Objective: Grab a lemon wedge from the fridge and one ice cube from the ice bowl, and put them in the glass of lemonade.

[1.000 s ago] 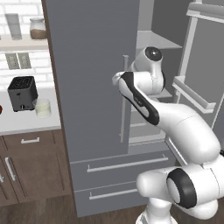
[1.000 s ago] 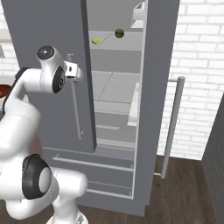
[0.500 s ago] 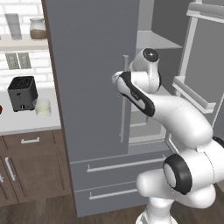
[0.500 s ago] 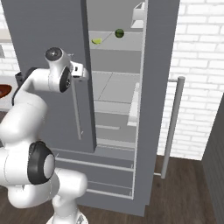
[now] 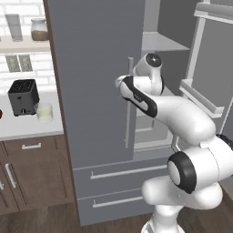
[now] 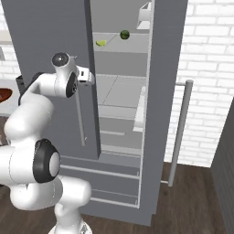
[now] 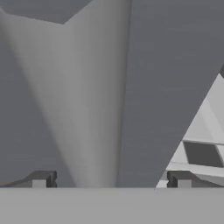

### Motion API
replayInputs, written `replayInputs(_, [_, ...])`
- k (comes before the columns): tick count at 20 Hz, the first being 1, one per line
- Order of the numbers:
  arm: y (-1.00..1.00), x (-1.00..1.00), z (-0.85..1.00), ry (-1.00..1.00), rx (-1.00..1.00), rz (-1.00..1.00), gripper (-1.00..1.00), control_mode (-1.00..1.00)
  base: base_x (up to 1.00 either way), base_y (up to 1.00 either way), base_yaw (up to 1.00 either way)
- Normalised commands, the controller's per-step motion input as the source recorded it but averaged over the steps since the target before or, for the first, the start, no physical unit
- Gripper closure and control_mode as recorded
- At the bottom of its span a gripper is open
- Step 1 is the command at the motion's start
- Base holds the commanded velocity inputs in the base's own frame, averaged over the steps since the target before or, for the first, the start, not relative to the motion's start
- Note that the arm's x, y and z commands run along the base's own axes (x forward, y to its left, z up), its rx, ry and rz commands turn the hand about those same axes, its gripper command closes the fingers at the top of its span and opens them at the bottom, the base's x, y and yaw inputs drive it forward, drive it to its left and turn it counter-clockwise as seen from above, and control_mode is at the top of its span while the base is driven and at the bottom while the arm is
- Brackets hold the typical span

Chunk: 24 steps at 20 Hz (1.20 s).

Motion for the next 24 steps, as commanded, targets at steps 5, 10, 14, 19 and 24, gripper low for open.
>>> replayInputs(5, [0.1, 0.3, -0.2, -0.03, 0.0, 0.0, -1.0, -1.0, 0.0, 0.0, 0.0])
replayInputs(10, [0.09, 0.21, -0.1, -0.01, 0.0, 0.0, 1.0, -1.0, 0.0, 0.0, 0.0])
replayInputs(14, [0.01, 0.15, 0.0, 0.01, 0.0, 0.0, 1.0, -1.0, 0.0, 0.0, 0.0])
replayInputs(19, [0.21, 0.01, 0.01, 0.01, 0.0, 0.01, 1.0, -1.0, 0.0, 0.0, 0.0])
replayInputs(24, [0.59, -0.42, 0.18, 0.0, 0.0, 0.09, 1.0, -1.0, 0.0, 0.0, 0.0])
